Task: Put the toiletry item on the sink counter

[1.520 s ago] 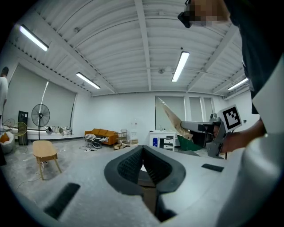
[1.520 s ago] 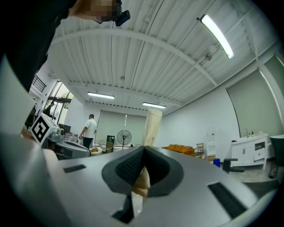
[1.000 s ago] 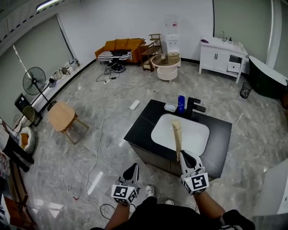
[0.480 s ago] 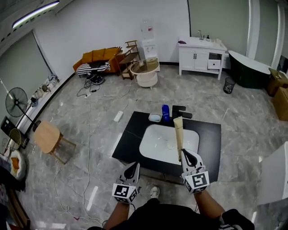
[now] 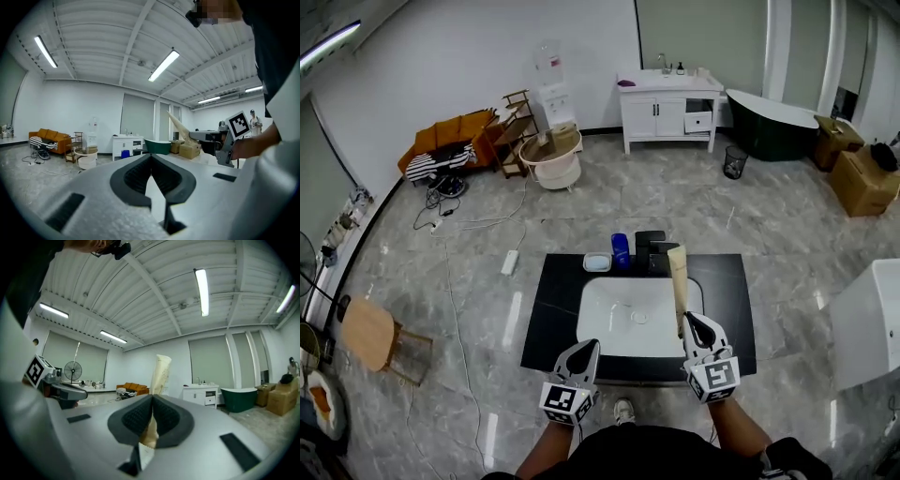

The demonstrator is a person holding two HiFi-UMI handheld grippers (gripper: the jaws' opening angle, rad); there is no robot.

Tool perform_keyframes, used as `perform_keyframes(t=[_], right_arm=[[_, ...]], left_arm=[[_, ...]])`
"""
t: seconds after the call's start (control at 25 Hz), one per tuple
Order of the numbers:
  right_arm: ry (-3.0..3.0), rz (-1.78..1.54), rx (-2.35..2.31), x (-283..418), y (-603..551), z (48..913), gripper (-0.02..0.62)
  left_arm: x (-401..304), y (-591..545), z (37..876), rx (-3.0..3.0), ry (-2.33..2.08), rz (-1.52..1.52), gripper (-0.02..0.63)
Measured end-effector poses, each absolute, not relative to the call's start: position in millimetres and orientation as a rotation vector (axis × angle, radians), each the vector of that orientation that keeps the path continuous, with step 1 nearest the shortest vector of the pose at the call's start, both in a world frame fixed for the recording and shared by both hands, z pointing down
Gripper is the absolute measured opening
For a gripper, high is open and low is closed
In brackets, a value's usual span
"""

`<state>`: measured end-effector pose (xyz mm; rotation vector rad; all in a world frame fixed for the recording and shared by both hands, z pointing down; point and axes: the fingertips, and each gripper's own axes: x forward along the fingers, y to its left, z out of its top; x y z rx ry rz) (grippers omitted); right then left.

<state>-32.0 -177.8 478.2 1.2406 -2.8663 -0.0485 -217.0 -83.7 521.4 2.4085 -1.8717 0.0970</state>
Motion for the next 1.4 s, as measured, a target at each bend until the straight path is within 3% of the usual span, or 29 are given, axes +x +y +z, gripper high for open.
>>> perform_keyframes(t=[0.64, 1.4], right_arm=[[-2.593, -0.021, 1.51, -3, -202, 512, 0.008], [-2.35, 0.039, 1.436, 45, -241, 582, 0.008]], left_arm=[[-190, -147, 551, 2.596, -1.491, 0.123, 0.006], [-139, -182, 559, 2.565, -1.505, 0.107, 0.006]])
